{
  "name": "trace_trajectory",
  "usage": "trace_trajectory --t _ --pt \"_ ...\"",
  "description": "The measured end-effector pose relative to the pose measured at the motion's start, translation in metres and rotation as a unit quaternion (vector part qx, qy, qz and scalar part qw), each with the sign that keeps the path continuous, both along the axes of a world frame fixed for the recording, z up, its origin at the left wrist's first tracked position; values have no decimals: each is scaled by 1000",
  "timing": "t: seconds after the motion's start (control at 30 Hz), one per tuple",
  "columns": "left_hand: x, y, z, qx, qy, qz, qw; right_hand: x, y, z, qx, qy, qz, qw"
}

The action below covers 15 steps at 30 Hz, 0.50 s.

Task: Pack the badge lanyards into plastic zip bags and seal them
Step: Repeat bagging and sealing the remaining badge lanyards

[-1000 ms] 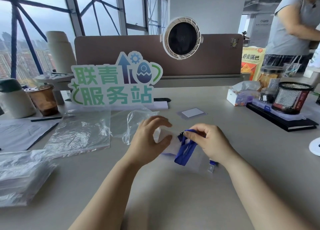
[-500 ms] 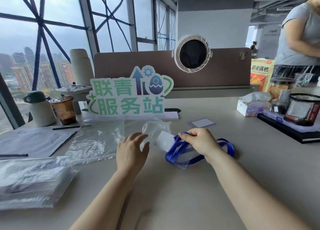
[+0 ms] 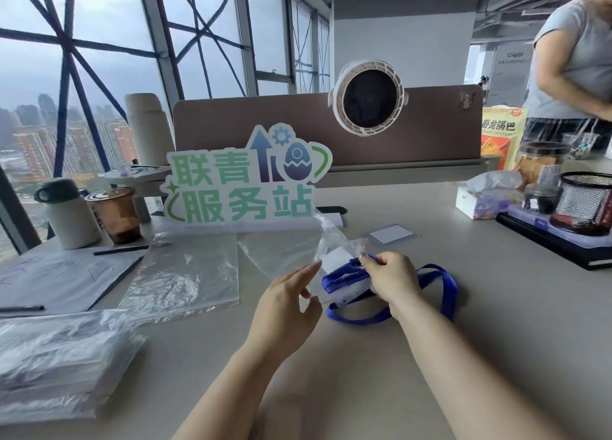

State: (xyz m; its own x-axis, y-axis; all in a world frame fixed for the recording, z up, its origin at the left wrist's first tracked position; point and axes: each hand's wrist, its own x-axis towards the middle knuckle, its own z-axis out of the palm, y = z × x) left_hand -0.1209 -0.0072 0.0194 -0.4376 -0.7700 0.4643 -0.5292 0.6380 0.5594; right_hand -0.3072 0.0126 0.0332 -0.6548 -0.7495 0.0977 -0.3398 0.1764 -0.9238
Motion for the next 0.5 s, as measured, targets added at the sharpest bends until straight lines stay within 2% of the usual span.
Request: trace_trajectory --t 0.07,0.17,0.37,0.5 --pt "-4 4 0 -3 -11 -26 1000 1 4 2 4 -28 17 999" --pt "-9 10 3 -20 -16 -64 998 6 6 4 -7 -123 45 991" --pt "-9 10 0 -35 -23 -67 997 18 12 7 -36 -302 98 947" --pt "-11 7 -3 -30 -14 -73 997 31 10 3 -24 -288 167 943"
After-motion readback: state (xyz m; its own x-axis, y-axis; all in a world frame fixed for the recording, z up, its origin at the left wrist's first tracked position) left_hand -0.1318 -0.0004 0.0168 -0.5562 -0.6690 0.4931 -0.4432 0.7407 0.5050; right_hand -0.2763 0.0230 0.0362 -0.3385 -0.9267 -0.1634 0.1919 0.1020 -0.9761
